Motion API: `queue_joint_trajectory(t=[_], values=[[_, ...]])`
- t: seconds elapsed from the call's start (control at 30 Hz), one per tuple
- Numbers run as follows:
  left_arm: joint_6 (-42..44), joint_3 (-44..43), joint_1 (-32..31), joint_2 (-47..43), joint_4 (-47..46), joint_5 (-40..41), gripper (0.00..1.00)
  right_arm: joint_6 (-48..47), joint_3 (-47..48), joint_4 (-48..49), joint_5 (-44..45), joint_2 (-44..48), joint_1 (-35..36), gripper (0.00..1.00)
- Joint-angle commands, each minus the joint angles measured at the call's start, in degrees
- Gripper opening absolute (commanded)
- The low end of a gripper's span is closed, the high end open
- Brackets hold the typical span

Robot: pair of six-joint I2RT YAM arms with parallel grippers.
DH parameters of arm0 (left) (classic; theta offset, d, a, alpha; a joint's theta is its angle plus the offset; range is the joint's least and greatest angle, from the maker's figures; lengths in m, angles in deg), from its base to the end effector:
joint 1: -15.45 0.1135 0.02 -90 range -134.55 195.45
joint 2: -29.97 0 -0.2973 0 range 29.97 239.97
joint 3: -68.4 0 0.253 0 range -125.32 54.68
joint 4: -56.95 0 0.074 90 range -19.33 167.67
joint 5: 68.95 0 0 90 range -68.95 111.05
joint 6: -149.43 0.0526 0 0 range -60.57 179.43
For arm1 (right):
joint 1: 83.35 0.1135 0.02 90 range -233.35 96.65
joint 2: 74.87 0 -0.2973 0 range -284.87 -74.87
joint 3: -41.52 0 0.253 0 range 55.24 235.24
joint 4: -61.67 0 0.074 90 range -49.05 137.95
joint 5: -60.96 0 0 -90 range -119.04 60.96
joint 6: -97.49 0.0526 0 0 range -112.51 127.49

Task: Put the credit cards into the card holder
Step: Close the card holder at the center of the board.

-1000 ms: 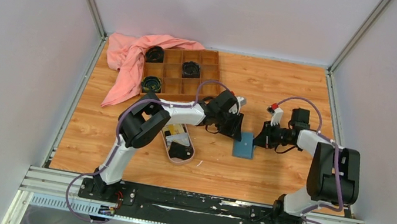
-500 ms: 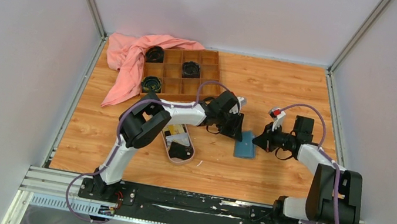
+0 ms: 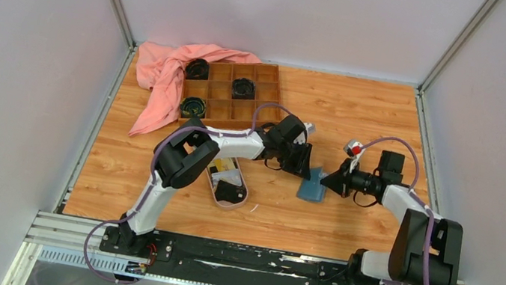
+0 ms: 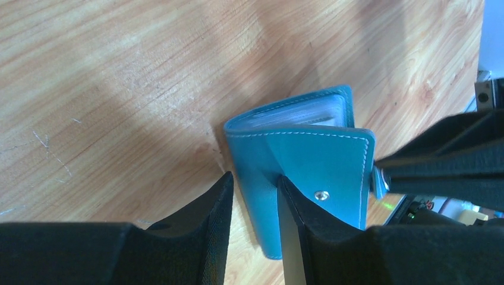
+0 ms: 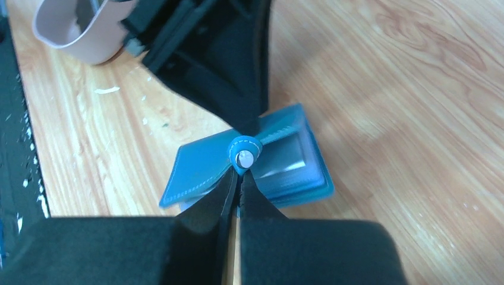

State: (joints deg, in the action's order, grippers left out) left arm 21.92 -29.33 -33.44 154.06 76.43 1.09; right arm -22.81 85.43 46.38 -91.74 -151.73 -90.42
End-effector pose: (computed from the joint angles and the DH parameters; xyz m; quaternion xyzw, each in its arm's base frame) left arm 0.3148 -0.3880 0.1588 0.1553 0.9017 -0.3705 0.1599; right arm 0.2341 0.0181 0.1922 -0.3423 0.7442 0.3630 0.4441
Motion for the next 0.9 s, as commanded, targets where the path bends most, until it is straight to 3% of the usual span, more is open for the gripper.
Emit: queue_joint_trajectory(t=[0.0,0.13,0.23,0.27,0.3,0.33,0.37,0.5,0.7,0.77,0.87], values=[[0.8,1.1,-0.7,4.8,4.9,3.8,0.35,-16.8,0.5,-11.6,-12.2,3.9,-0.2,0.0],[0.8,1.0,-0.7,4.7,5.2,3.8,0.35,-19.7,0.1,-12.4,-7.0,5.2,0.8,0.01],[0.9,1.2,-0.7,4.1,5.1,3.9,0.35,-26.1,3.4,-19.1,-3.0,2.5,1.1,0.17],[0.9,1.3,-0.7,3.9,5.1,3.9,0.35,-31.3,4.9,-24.3,-2.2,1.5,1.2,0.27],[0.9,1.3,-0.7,3.7,5.0,3.8,0.35,-33.3,6.2,-26.3,-1.6,0.6,1.1,0.65],[0.9,1.3,-0.8,3.6,5.0,3.8,0.35,-34.3,7.1,-28.9,-1.8,-0.1,0.9,0.94],[0.9,1.4,-0.8,3.4,5.0,3.7,0.35,-36.5,8.1,-31.5,-2.2,-0.5,0.9,0.99],[1.0,2.1,-1.1,2.5,4.7,3.6,0.35,-42.7,13.0,-41.9,-3.5,0.3,0.9,1.0],[0.9,4.9,-1.3,-0.9,0.9,3.9,0.35,-41.2,21.8,-47.0,3.2,10.3,0.3,1.0],[1.1,5.7,-1.3,-2.3,-0.9,4.1,0.35,-36.9,23.8,-45.4,4.7,12.8,0.2,1.0],[1.7,7.1,-1.5,-5.0,-4.2,4.6,0.38,-21.5,26.8,-45.0,3.9,11.5,0.3,1.0]])
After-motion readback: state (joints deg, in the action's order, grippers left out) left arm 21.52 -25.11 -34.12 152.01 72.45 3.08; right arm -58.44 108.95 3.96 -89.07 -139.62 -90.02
